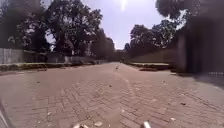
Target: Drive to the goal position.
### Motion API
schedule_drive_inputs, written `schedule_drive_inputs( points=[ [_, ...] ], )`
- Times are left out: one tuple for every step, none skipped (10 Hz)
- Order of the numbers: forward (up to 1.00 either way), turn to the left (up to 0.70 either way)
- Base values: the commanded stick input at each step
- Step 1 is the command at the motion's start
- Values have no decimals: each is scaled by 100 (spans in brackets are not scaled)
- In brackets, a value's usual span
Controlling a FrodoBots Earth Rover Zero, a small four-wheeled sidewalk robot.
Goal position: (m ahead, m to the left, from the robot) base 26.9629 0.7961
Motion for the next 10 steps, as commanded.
schedule_drive_inputs(
  points=[
    [70, 0],
    [70, 0],
    [70, 0],
    [70, 0],
    [70, 0],
    [70, 0],
    [70, 0],
    [70, 0],
    [70, 0],
    [70, 0]
  ],
)
